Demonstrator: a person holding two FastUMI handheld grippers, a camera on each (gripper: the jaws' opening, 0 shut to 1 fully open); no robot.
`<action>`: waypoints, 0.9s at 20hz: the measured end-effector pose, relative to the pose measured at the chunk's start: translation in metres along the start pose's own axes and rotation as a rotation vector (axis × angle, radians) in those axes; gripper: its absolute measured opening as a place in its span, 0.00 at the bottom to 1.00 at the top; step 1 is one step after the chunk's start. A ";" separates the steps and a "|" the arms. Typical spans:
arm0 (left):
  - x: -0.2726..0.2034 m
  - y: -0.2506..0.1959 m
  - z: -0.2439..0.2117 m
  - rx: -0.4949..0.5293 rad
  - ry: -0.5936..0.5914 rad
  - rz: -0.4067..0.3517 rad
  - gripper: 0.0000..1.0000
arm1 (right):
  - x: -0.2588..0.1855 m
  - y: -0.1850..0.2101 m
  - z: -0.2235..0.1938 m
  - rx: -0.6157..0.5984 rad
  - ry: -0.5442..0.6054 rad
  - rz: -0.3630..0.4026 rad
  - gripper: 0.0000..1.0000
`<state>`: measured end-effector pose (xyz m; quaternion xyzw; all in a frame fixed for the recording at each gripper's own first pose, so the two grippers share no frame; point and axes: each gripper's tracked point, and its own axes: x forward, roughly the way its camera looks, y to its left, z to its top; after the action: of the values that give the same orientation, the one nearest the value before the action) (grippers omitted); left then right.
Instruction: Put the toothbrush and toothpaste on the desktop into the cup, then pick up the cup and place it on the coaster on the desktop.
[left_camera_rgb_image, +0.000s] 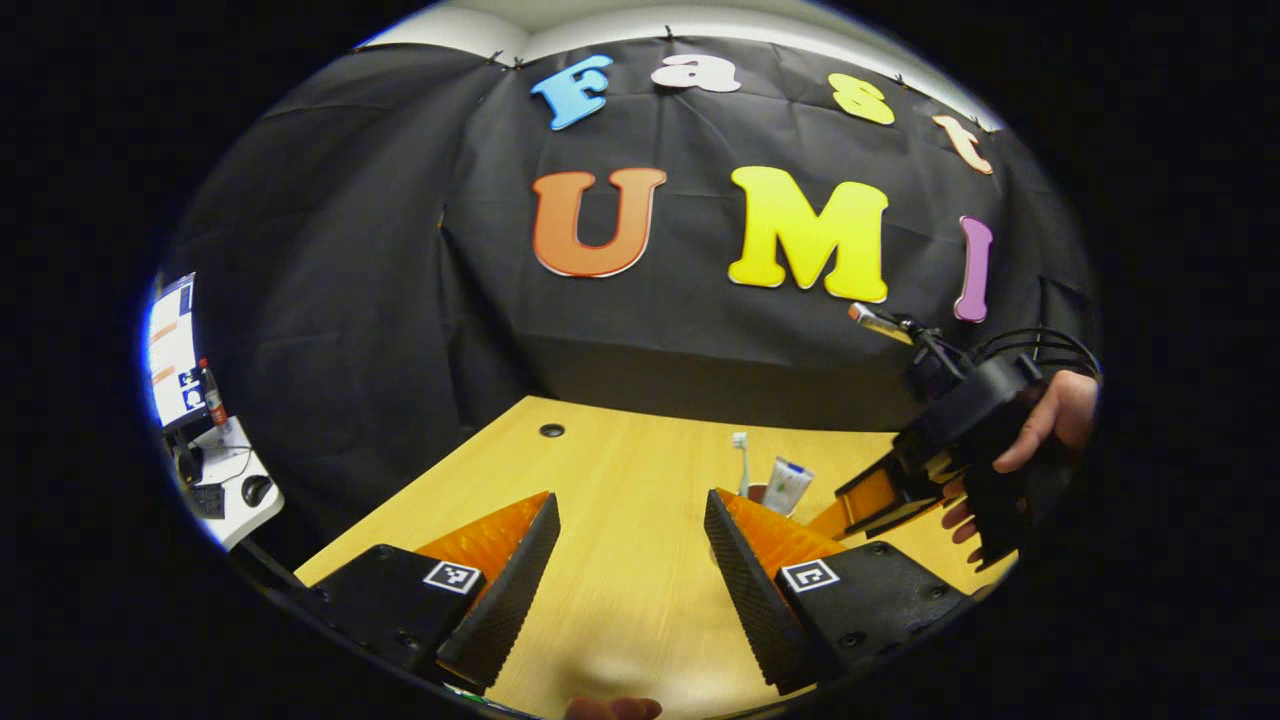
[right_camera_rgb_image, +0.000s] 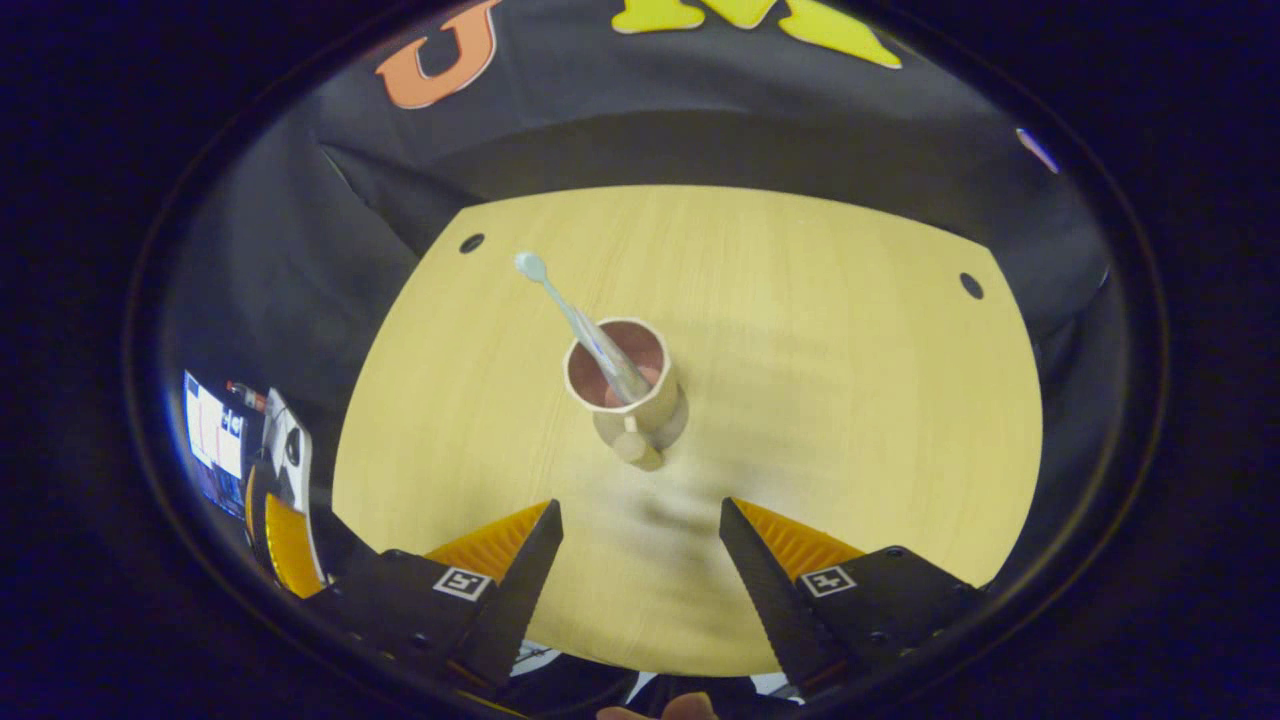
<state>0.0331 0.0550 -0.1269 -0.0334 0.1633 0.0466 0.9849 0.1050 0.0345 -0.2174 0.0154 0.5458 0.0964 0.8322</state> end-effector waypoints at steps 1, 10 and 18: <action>0.003 -0.013 0.010 0.003 -0.013 -0.035 0.93 | -0.020 -0.015 0.008 0.010 -0.087 -0.029 0.96; -0.015 -0.088 0.111 0.005 -0.195 -0.165 0.93 | -0.145 -0.073 0.077 0.008 -0.847 -0.225 0.92; -0.042 -0.098 0.129 -0.012 -0.244 -0.124 0.92 | -0.198 -0.071 0.087 -0.038 -1.124 -0.248 0.95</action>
<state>0.0442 -0.0351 0.0134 -0.0432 0.0394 -0.0098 0.9982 0.1178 -0.0635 -0.0121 -0.0149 0.0153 -0.0149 0.9997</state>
